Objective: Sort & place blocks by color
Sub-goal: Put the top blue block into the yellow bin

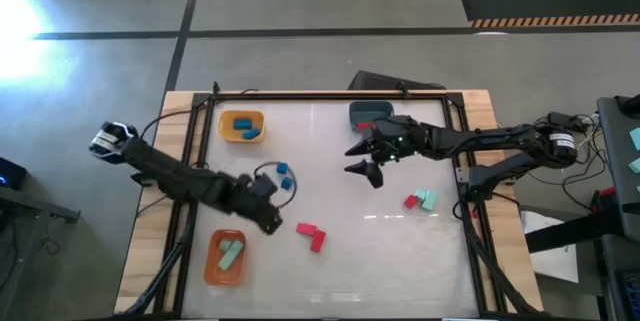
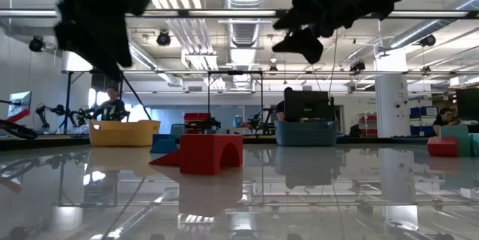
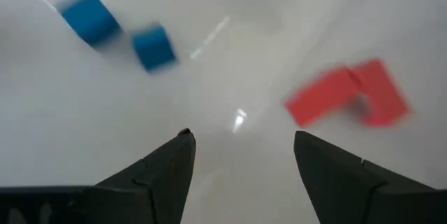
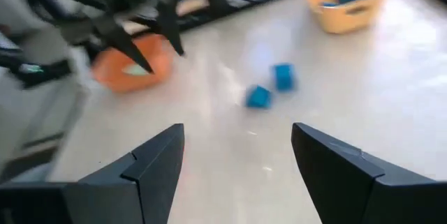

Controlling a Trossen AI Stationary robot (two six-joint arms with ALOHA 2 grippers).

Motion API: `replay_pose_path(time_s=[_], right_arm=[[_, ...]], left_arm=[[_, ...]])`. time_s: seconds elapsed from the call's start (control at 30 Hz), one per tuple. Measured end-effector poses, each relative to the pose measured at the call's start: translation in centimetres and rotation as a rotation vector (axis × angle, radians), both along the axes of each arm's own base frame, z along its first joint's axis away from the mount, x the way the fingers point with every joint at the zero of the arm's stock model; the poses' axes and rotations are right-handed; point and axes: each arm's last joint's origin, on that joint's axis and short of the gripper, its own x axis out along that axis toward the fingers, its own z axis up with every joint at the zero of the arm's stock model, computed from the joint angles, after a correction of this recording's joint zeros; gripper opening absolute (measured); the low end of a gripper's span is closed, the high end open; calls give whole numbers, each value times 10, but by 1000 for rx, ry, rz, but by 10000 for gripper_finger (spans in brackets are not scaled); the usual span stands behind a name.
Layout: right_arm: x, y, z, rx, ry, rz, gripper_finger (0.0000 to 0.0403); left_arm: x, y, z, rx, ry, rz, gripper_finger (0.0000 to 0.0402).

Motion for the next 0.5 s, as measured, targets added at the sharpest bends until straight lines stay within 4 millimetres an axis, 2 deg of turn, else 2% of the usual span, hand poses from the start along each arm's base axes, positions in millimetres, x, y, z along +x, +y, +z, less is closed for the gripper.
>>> replay_pose_path(time_s=[0.3,0.5], right_arm=[[-7,-5,-12,-79,147,-184,253],[-6,-6,-10,-95,125,-235,253]], left_arm=[[7,67,-22,152,81,32,228],[11,94,-44,239,-34,15,228]])
